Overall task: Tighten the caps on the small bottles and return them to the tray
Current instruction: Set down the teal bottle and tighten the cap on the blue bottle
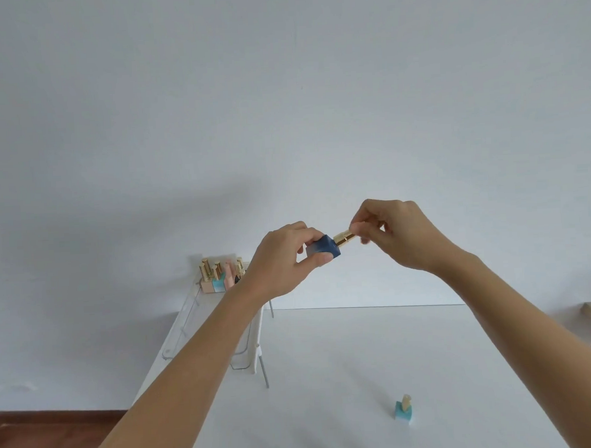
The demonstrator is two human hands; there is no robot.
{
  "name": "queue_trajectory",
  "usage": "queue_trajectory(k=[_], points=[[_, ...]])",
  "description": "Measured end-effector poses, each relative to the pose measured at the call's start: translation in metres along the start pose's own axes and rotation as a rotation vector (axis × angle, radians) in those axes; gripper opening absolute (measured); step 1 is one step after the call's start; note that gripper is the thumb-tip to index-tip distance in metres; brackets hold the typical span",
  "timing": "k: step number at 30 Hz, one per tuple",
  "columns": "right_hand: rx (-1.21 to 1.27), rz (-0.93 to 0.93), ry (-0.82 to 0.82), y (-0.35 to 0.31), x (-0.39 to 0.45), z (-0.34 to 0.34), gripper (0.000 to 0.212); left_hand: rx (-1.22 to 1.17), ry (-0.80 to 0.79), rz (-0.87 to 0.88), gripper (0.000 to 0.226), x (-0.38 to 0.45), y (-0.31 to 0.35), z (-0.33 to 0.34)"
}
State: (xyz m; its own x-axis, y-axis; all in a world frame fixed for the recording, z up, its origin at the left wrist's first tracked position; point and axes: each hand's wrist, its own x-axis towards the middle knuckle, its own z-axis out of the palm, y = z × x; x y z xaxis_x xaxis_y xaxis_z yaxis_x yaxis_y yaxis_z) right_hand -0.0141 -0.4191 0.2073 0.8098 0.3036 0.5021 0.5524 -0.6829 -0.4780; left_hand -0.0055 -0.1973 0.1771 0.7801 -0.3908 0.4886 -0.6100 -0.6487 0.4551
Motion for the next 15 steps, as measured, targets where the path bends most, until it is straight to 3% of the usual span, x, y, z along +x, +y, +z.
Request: queue_trajectory(k=[2,4,10,13,15], points=[[-0.063,0.075,-0.016,0.0,0.0,0.005,0.041,-0.001,-0.006,0.002,0.019,-0.001,0.003,0.004],[-0.084,0.114,-0.029,0.001,-0.003,0.006,0.048,0.003,-0.015,-0.002,0.018,-0.002,0.004,0.008],[-0.014,-0.003,-0.118,0.014,-0.02,0.002,0.006,-0.051,-0.033,-0.043,0.018,-0.011,0.004,0.02],[-0.001,0.13,-0.108,0.018,-0.023,0.009,0.043,-0.062,-0.048,-0.042,0.017,-0.012,0.005,0.025],[-0.031,0.202,-0.134,0.021,-0.025,0.008,0.056,-0.05,-0.069,-0.039,0.018,-0.013,0.006,0.029]])
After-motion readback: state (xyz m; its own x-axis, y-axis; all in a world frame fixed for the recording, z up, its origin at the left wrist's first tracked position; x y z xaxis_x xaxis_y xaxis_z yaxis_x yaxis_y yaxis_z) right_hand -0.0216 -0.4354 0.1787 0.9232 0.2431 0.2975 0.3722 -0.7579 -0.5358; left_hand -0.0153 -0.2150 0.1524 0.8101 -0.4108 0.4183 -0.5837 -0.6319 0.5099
